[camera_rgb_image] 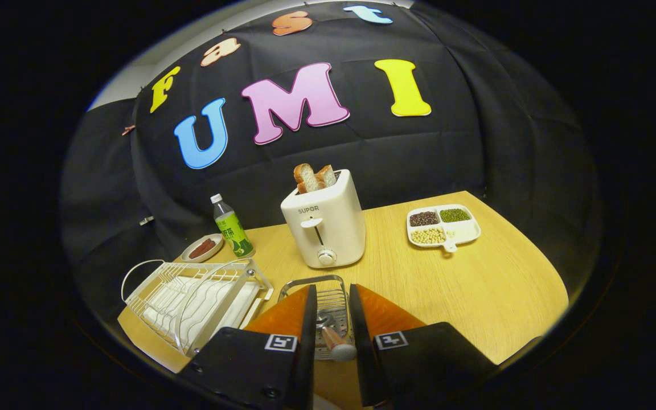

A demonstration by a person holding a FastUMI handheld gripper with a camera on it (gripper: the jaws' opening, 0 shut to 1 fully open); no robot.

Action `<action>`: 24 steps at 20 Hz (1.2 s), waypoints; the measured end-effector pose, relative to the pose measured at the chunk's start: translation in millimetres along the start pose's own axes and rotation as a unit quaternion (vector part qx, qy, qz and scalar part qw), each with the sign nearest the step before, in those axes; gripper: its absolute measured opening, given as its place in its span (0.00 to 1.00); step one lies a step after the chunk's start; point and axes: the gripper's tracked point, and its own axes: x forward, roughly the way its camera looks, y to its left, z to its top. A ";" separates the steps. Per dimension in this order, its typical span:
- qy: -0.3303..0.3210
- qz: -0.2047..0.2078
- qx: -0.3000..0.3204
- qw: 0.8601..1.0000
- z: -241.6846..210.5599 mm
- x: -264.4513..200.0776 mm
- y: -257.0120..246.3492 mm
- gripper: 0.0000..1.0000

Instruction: Take the plate from the dish rack, then take the spoon from the basket and place it into the plate.

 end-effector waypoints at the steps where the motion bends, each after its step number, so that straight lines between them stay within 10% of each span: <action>1: -0.004 -0.003 -0.004 1.000 2.2 0.9 -2.3 0.30; 24: -0.029 0.009 -0.053 0.998 63.8 -20.5 21.7 0.19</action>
